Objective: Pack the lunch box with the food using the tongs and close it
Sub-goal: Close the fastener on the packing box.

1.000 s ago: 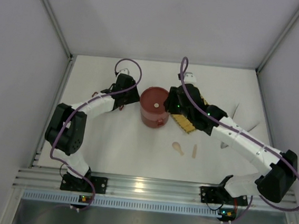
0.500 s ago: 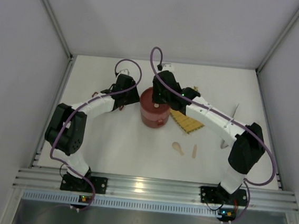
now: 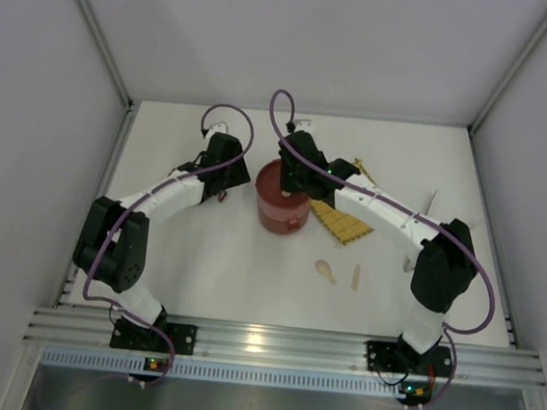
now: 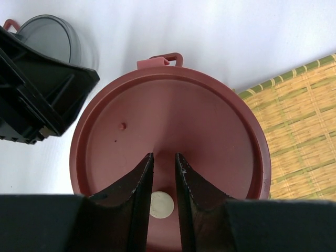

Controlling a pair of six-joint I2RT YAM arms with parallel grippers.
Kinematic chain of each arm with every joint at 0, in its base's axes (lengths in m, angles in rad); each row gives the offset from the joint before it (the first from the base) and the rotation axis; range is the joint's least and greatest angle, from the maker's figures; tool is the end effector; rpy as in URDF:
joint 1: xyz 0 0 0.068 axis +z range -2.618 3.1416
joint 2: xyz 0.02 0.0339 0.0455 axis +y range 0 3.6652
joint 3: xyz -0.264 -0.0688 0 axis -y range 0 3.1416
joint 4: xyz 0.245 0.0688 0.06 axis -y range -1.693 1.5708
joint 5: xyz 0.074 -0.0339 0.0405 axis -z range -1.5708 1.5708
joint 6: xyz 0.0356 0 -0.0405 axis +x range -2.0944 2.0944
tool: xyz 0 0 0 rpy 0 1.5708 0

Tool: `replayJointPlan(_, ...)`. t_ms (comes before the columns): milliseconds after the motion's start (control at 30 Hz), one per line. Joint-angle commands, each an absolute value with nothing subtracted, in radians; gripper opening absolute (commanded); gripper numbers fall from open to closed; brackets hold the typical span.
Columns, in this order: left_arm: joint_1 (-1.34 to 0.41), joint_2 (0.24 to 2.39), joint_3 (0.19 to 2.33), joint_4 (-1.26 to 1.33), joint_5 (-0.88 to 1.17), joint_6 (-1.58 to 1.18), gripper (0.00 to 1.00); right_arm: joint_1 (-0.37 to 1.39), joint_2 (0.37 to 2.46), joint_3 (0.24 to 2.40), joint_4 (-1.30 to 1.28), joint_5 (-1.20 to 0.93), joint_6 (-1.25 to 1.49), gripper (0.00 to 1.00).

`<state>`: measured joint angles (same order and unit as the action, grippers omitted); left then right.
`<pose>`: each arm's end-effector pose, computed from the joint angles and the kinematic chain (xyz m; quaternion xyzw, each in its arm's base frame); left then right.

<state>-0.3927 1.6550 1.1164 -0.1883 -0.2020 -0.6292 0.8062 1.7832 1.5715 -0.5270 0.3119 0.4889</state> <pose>0.3396 -0.1329 0.2300 -0.1481 0.8964 -0.1190 0.4004 0.2900 0.2866 0.3061 -0.0808 0.9022 0.1275 0.4041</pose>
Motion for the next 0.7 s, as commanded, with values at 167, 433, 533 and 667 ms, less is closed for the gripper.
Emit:
replayJointPlan(167,-0.356,1.637,1.215,-0.092,-0.138,-0.621,0.56,0.792,1.776,1.532,-0.574,0.284,0.477,0.23)
replayJointPlan(433,-0.342,1.778,1.348,-0.011,0.158,-0.584,0.56,0.79,1.772,1.525,-0.574,0.264,0.472,0.22)
replayJointPlan(533,-0.334,1.845,1.4,0.035,0.307,-0.58,0.56,0.79,1.773,1.526,-0.574,0.261,0.472,0.22)
replayJointPlan(667,-0.334,1.94,1.469,-0.081,0.4,-0.557,0.55,0.788,1.772,1.537,-0.578,0.258,0.472,0.22)
